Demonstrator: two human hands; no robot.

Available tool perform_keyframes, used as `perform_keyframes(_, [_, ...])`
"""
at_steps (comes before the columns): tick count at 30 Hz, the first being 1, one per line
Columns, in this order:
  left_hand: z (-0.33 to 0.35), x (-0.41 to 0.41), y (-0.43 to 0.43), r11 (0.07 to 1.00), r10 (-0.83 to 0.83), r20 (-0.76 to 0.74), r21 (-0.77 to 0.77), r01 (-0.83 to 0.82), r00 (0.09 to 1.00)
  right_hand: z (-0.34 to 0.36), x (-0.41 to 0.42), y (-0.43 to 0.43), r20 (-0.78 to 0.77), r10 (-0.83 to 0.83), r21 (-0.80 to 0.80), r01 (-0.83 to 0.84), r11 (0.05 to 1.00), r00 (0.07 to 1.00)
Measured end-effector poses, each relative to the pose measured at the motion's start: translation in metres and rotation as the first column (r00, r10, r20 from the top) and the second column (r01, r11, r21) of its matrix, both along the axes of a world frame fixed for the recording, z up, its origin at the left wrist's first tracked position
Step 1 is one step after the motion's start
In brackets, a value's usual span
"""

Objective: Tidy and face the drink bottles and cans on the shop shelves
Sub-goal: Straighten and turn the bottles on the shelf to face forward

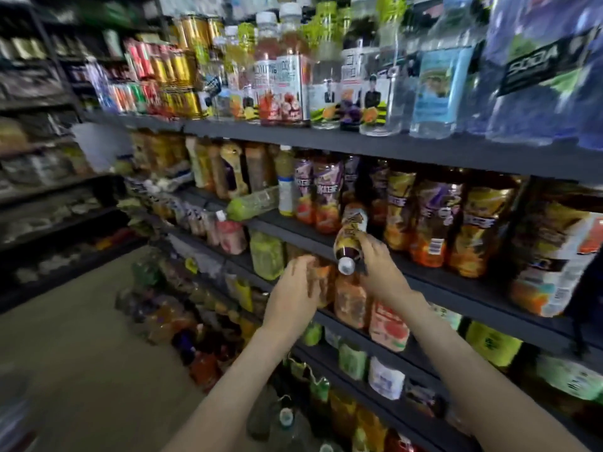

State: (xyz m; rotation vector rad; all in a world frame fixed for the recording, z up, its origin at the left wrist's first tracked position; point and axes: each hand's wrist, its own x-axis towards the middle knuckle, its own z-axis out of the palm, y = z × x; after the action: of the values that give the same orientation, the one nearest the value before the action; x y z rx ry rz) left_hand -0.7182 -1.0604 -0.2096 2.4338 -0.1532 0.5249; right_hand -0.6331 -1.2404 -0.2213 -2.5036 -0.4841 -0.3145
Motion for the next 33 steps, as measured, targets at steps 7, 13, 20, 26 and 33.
perform_keyframes(7, [-0.016, 0.109, 0.005, 0.919, -0.387, -0.091, 0.035, 0.392, 0.917, -0.019, 0.067, -0.006, 0.127, 0.118, -0.066, -0.11, 0.992, 0.985])
perform_keyframes(13, [-0.02, 0.171, 0.011, 0.776, -0.624, -0.023, 0.098, 0.623, 0.781, -0.018, 0.068, -0.006, 0.286, 0.099, -0.124, -0.066, 0.99, 0.953])
perform_keyframes(20, [0.009, 0.194, 0.017, 0.687, -0.702, 0.216, -0.047, 0.725, 0.679, 0.011, 0.051, 0.016, 0.239, -0.261, 0.392, 0.153, 0.907, 0.935])
perform_keyframes(26, [0.031, 0.204, 0.003, 0.599, -0.736, 0.256, -0.188, 0.779, 0.627, 0.038, 0.058, 0.049, 0.151, -0.61, 0.638, 0.395, 0.661, 0.778])
perform_keyframes(33, [0.033, 0.212, -0.001, 0.63, -0.72, 0.201, -0.214, 0.747, 0.665, 0.061, 0.07, 0.073, 0.075, -0.768, 0.626, 0.57, 0.533, 0.636])
